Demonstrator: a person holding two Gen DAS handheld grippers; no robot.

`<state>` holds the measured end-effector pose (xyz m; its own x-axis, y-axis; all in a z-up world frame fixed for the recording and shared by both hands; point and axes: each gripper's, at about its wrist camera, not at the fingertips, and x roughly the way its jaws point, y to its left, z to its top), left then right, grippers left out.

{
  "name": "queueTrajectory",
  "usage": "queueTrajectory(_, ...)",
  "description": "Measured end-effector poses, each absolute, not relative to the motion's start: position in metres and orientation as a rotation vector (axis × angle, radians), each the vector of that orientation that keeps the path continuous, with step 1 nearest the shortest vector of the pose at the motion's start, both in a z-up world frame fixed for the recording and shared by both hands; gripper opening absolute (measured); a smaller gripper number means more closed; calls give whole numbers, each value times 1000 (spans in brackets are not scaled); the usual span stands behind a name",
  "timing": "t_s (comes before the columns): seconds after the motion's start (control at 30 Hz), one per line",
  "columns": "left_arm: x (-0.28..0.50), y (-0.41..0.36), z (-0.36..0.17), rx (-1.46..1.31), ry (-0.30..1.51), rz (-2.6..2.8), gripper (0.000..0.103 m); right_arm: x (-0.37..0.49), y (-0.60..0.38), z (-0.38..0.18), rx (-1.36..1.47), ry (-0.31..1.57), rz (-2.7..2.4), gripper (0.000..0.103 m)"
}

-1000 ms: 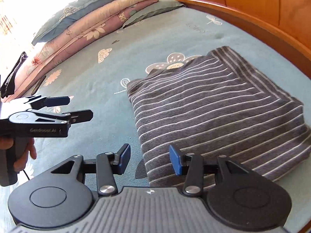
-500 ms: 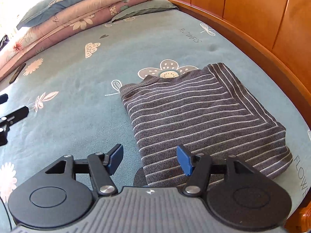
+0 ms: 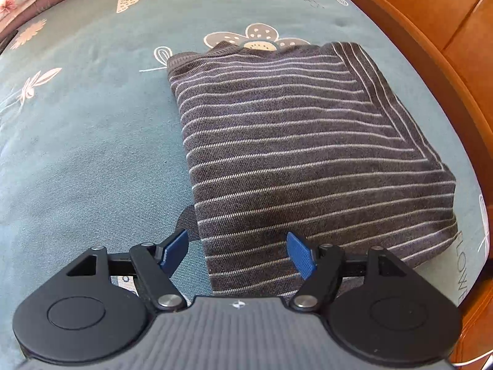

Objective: Fold clothes

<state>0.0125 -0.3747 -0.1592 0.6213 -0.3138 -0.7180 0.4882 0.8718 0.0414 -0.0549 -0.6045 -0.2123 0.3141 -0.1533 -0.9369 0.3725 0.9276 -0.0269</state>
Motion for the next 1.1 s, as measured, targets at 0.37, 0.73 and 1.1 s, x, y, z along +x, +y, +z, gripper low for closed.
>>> queueTrajectory(0.37, -28, -388, -136, 105, 978, -306, 99, -71, -609, -154, 114, 1118, -198, 85)
queueTrajectory(0.73, -34, -381, -117, 130, 1168, -176, 99, -91, -620, -133, 172, 1191, -217, 88)
queueTrajectory(1.1, -41, -372, -80, 182, 1301, -143, 99, -99, -615, -105, 169, 1264, -205, 88)
